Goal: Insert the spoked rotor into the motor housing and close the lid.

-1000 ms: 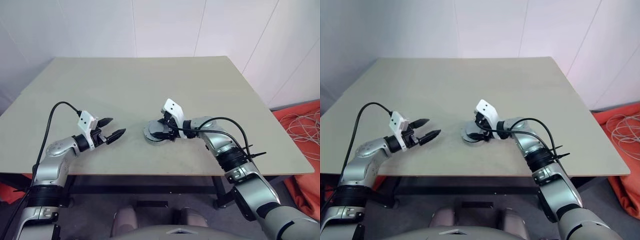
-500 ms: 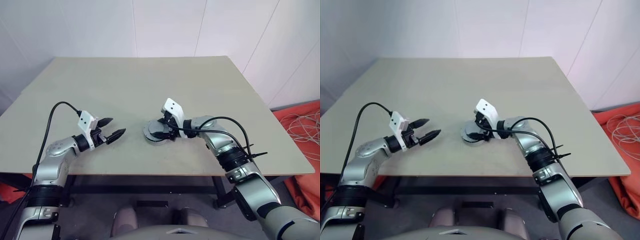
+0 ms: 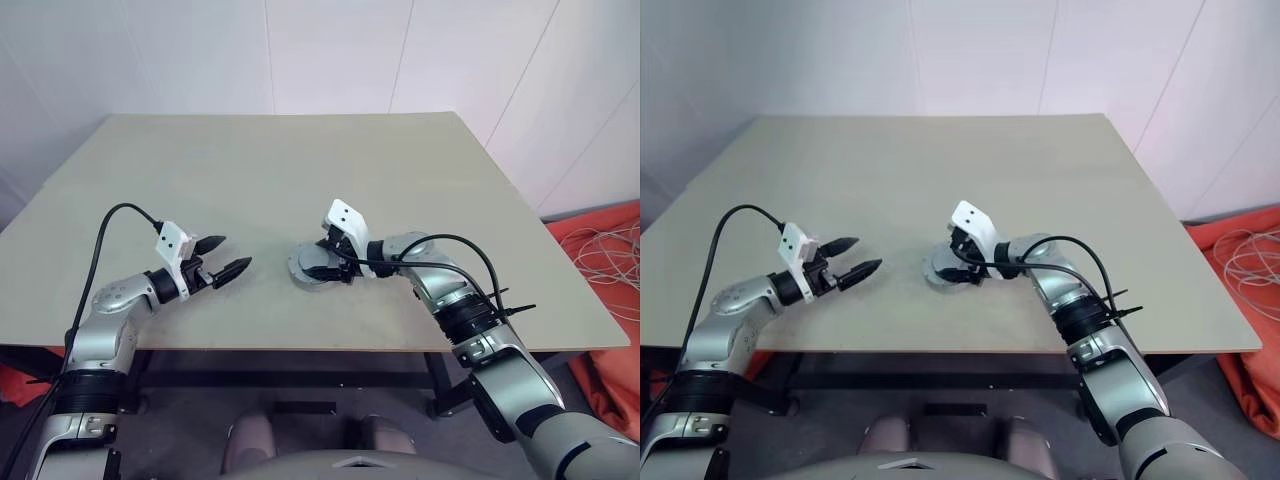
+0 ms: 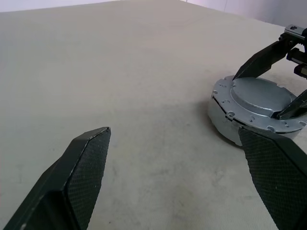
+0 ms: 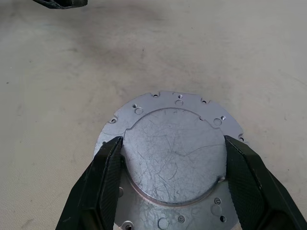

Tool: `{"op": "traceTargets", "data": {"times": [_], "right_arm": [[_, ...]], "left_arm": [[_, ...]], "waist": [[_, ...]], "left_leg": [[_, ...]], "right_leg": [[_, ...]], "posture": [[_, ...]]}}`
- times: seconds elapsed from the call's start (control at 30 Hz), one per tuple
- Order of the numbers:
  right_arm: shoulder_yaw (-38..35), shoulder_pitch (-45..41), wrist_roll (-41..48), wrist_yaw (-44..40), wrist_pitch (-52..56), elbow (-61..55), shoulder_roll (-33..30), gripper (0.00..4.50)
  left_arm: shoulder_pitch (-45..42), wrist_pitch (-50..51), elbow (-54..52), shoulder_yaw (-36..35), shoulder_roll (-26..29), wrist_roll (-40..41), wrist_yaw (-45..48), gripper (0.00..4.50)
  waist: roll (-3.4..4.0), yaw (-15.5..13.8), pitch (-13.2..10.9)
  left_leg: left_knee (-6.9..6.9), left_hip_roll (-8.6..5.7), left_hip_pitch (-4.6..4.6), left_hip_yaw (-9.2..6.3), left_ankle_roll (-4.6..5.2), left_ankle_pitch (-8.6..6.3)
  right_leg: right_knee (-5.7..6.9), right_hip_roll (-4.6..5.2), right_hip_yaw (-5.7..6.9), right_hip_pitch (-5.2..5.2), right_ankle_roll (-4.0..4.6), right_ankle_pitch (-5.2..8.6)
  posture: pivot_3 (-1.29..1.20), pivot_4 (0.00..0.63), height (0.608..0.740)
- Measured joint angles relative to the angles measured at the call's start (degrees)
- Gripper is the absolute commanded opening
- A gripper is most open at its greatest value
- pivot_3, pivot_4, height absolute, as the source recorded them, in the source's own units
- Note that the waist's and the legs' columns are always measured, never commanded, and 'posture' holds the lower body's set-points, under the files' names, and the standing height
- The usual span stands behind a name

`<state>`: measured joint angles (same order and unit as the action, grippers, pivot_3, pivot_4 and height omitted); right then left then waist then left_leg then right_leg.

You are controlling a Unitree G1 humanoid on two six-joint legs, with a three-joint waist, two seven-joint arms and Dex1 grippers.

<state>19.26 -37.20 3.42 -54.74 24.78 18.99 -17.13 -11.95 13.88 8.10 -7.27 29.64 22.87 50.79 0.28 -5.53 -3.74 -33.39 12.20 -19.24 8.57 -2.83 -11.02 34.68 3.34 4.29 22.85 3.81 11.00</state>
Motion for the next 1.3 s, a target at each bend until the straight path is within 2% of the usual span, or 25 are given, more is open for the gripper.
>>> {"op": "traceTargets", "data": {"times": [0.47, 1.3], "right_arm": [[0.07, -0.31, -0.35, 1.19, 3.68, -0.78, 0.65, 3.15], [1.14, -0.9, -0.97, -0.81, 2.56, -0.77, -0.58, 3.15]], "left_arm": [[-0.36, 0.35, 0.0, 0.01, 0.0, 0.07, 0.18, 4.5], [-1.07, 0.4, 0.04, 0.02, 0.03, 0.07, 0.28, 4.5]], "waist": [[-0.01, 0.04, 0.01], [-0.01, -0.07, 0.01]], "left_leg": [[0.0, -0.01, 0.12, 0.0, -0.02, 0.01], [0.09, 0.0, 0.06, -0.01, -0.04, 0.02]], "right_leg": [[0.01, -0.01, -0.01, -0.09, 0.0, 0.0], [-0.04, 0.01, -0.01, -0.08, 0.0, 0.01]], "posture": [[0.0, 0.0, 0.74], [0.0, 0.0, 0.74]]}}
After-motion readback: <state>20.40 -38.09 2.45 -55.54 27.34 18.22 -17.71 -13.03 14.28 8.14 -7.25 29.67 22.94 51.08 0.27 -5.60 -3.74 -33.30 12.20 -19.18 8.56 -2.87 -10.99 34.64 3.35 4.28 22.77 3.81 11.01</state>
